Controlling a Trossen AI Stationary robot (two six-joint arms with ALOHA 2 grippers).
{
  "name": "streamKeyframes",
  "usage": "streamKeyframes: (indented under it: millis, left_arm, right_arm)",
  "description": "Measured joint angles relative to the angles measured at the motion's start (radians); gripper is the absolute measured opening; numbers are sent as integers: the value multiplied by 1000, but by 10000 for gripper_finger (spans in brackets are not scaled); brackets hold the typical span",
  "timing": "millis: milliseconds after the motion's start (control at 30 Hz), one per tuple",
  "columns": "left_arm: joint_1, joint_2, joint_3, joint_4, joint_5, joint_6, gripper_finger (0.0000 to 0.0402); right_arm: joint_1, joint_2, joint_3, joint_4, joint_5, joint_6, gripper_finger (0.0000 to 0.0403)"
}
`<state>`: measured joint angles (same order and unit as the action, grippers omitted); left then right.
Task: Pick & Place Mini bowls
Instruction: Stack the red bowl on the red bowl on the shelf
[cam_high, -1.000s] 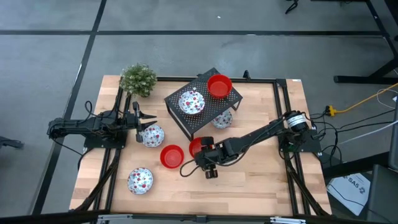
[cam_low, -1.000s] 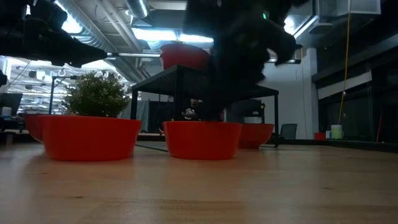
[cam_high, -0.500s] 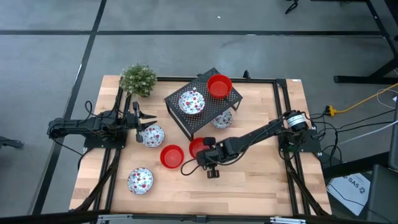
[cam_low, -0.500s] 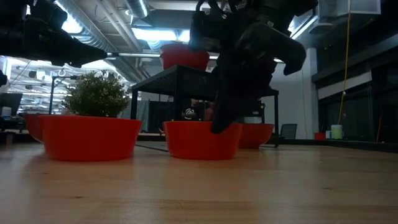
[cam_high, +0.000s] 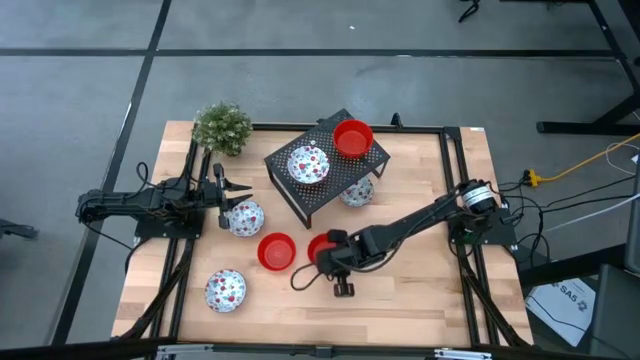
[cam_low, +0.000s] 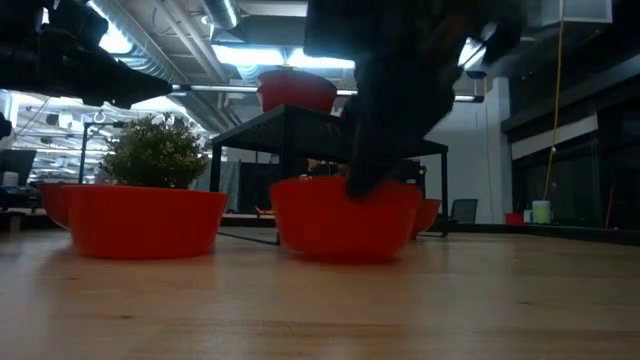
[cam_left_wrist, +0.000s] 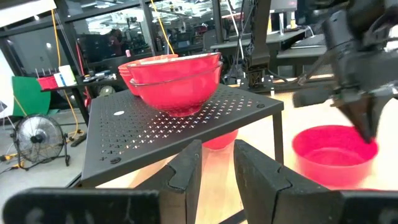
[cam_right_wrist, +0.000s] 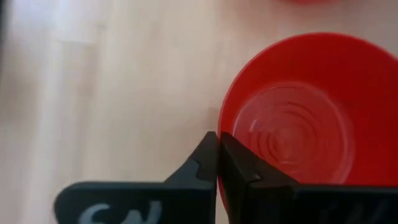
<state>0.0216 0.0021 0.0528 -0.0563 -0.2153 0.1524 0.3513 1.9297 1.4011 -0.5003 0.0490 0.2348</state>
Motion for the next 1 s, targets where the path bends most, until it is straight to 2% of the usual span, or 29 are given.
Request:
streamKeyframes:
  millis: [367, 667, 833, 1000]
  left_arm:
    - [0, 0, 0, 0, 0, 0, 88]
    - [0, 0, 0, 0, 0, 0, 88]
    - [0, 0, 0, 0, 0, 0, 88]
    - [0, 0, 0, 0, 0, 0, 88]
  right_arm:
    - [112, 1, 185, -47, 0, -7, 4]
    - [189, 1, 371, -54, 75, -65, 4]
    - [208, 1, 488, -71, 165, -132, 5]
    - [205, 1, 577, -77, 170, -194, 5]
